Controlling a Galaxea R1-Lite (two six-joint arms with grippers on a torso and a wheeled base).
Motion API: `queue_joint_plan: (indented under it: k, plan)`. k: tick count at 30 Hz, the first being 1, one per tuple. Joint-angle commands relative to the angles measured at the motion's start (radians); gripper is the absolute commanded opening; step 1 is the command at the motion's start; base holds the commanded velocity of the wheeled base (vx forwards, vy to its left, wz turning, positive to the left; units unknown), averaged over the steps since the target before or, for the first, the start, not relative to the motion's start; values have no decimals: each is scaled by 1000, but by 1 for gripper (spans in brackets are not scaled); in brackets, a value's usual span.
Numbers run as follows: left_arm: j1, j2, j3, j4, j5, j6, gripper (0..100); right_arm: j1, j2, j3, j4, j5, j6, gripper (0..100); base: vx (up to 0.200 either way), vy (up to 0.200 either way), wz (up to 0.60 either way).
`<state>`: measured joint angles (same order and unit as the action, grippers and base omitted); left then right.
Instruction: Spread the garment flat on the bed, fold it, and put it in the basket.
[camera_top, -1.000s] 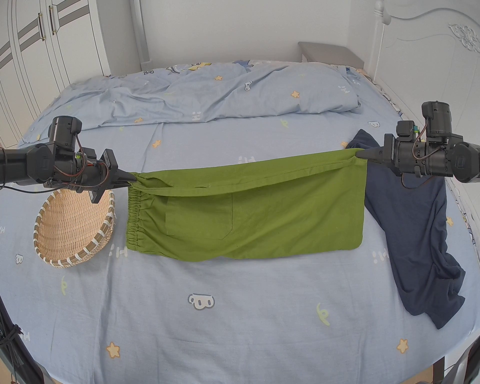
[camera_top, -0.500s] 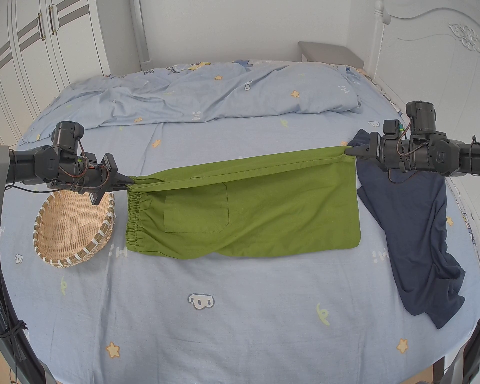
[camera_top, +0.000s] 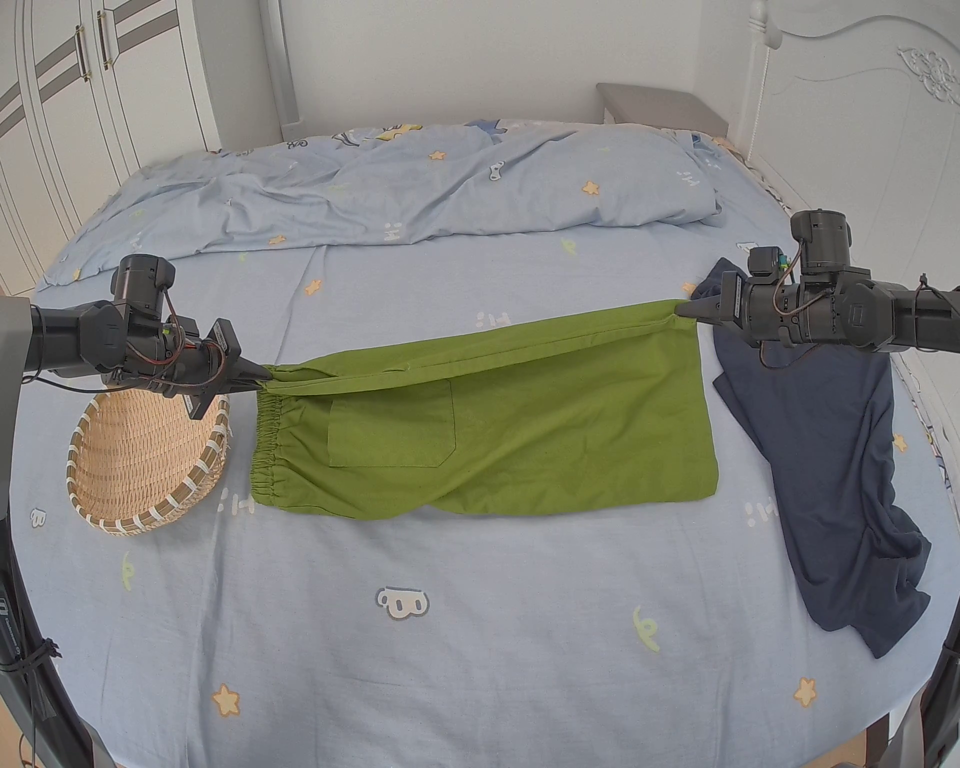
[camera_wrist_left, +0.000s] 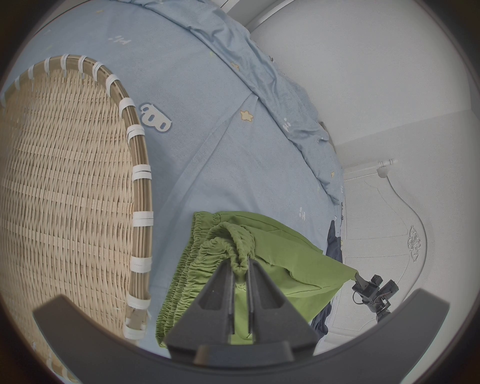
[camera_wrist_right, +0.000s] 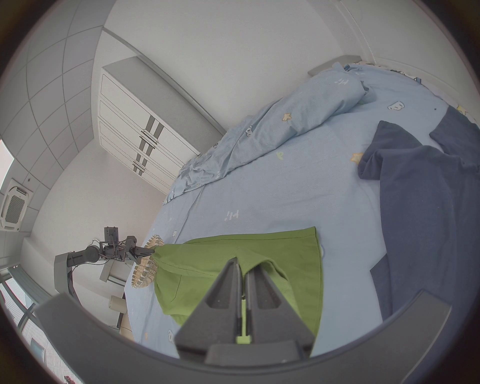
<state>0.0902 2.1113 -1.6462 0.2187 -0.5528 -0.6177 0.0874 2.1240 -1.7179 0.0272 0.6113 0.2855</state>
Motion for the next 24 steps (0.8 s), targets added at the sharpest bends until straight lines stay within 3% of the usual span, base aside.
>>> queue_joint_plan:
  k: [1,13,14,16,17,24]
  plan:
    - [-1,18,-18,1,-1,-1,0,2,31,-6,-6,1,1,0,0,0,0]
    - [-1,62,-63,5,1,-2,0,3,79,-32,-9,2,3,0,0,0,0]
    - [-1,69,-67,5,1,-2,0,5,83,-34,-10,1,4,100,0,0,0]
    - [-1,78,-81,7,1,-2,0,6,86,-34,-12,2,4,100,0,0,0]
    - [-1,78,-87,7,1,-2,100,14,88,-32,-12,1,4,100,0,0,0]
    - [-3,78,-136,-2,-10,-11,100,18,88,-16,-10,1,4,100,0,0,0]
